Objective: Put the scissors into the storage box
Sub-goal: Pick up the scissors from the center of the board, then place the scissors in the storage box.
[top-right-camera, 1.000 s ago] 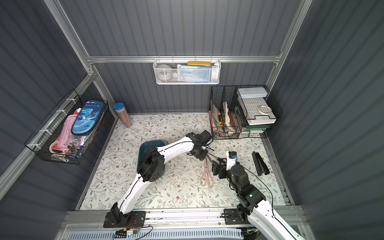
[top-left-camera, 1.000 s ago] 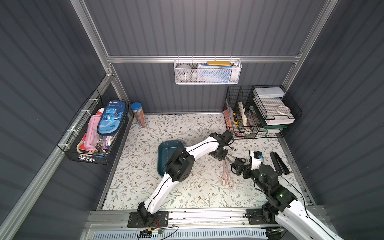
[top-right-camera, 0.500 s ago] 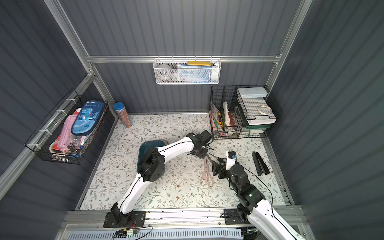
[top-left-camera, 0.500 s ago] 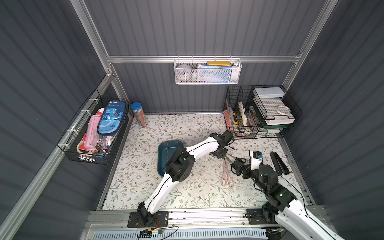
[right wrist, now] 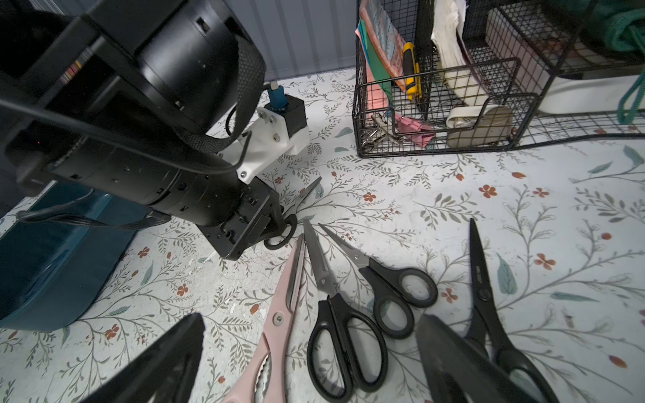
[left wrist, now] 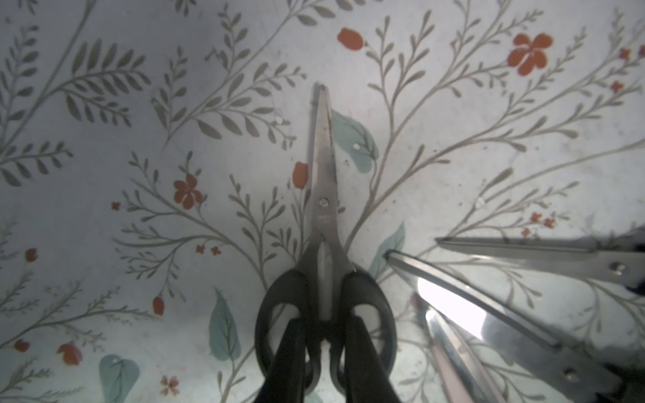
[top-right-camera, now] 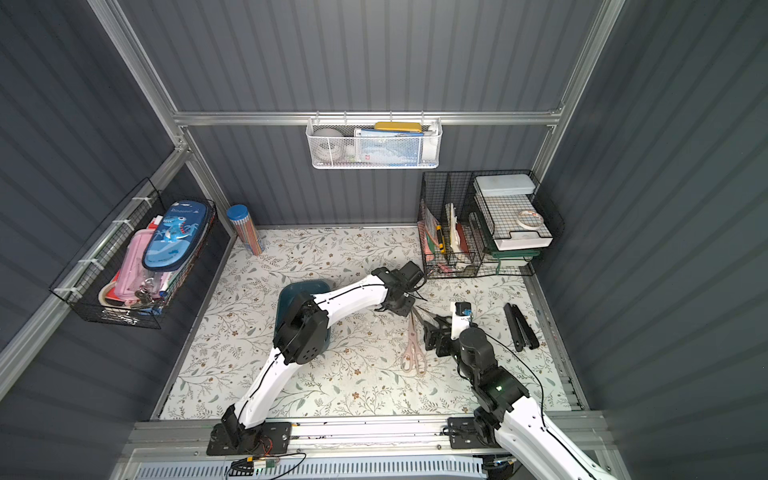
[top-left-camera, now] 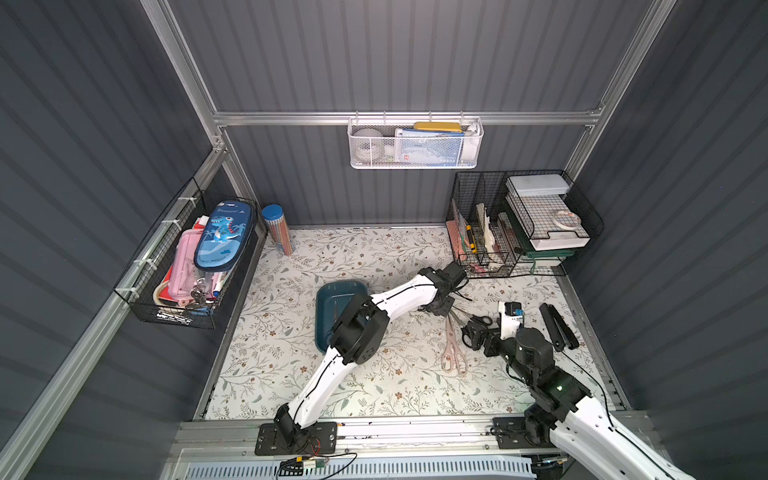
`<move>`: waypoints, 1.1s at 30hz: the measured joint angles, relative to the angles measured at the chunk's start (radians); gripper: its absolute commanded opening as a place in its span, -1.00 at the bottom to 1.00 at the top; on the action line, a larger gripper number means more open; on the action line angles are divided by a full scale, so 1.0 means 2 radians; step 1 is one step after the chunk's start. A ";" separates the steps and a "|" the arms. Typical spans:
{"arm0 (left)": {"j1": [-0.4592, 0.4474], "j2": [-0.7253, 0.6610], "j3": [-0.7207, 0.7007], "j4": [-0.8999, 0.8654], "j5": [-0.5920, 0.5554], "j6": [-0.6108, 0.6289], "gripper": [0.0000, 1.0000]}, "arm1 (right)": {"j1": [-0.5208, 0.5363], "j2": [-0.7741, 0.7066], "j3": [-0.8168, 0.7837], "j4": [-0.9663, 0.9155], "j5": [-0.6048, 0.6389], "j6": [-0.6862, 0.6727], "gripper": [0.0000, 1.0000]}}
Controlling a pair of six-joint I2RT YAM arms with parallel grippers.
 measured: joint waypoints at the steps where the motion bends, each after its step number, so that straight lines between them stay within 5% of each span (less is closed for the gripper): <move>1: 0.000 -0.004 -0.004 -0.003 -0.003 -0.001 -1.00 | 0.000 0.001 0.000 0.000 0.000 0.000 0.98; 5: 0.003 -0.047 -0.028 -0.020 -0.022 -0.007 -1.00 | 0.000 0.008 0.000 0.005 -0.004 -0.001 0.98; 10: 0.032 -0.185 -0.104 -0.025 -0.038 -0.035 -1.00 | 0.000 0.022 0.000 0.013 -0.021 -0.005 0.98; 18: 0.172 -0.427 -0.352 -0.034 -0.066 -0.092 -1.00 | 0.001 0.030 0.000 0.019 -0.032 -0.011 0.98; 23: 0.192 -0.430 -0.447 -0.043 -0.047 -0.110 -1.00 | 0.002 0.032 0.000 0.022 -0.033 -0.011 0.98; 29: 0.192 -0.379 -0.478 -0.024 -0.021 -0.128 -1.00 | 0.002 0.033 0.000 0.022 -0.033 -0.011 0.98; 30: 0.193 -0.370 -0.478 -0.018 -0.020 -0.130 -0.95 | 0.002 0.033 0.000 0.022 -0.033 -0.011 0.98; 33: 0.193 -0.355 -0.477 -0.005 -0.020 -0.131 -0.34 | 0.002 0.033 0.000 0.022 -0.033 -0.011 0.98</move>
